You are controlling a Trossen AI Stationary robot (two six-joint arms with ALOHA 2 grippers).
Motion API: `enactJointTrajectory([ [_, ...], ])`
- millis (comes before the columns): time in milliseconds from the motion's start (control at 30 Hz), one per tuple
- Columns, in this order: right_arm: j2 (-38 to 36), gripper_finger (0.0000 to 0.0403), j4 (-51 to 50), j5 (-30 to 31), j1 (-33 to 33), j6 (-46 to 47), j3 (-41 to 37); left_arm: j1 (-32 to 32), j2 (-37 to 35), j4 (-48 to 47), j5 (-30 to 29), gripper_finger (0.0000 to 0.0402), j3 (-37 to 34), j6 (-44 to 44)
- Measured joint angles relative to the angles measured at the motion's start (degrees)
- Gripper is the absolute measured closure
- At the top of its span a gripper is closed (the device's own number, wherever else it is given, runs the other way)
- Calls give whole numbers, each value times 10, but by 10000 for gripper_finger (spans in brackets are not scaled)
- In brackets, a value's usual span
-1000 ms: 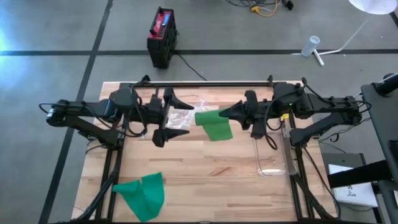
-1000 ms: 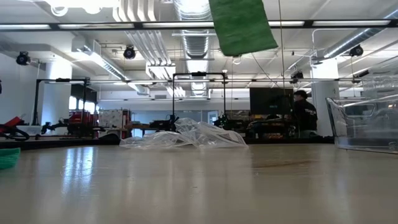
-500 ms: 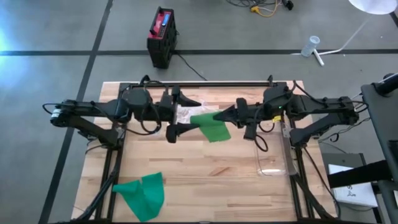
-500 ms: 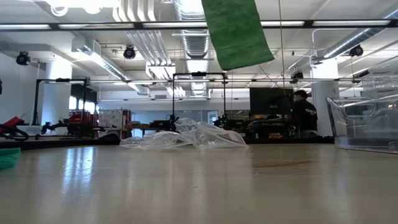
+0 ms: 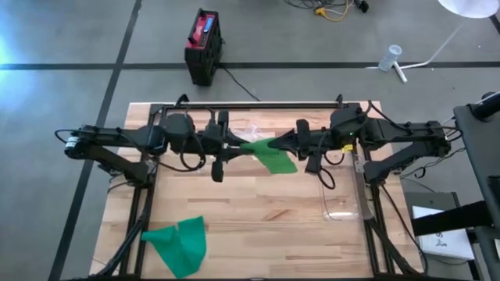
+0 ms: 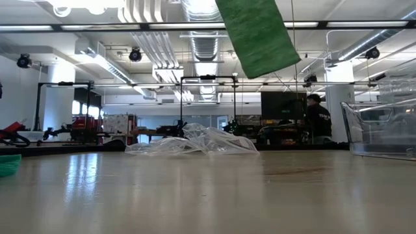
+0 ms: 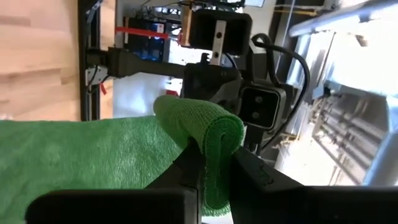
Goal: Roll bandage
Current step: Roll the green bandage
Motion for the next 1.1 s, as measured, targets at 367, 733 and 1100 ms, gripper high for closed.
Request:
enactJointTrajectory([
  [367, 0, 330, 7, 16, 2, 282, 0, 1, -8, 3, -6, 372, 0, 33],
  [733, -12, 259, -33, 118, 10, 559, 8, 0, -41, -31, -75, 371, 0, 88],
  [1100, -13, 142, -38, 116, 44, 723, -4, -3, -39, -89, -80, 369, 0, 168],
])
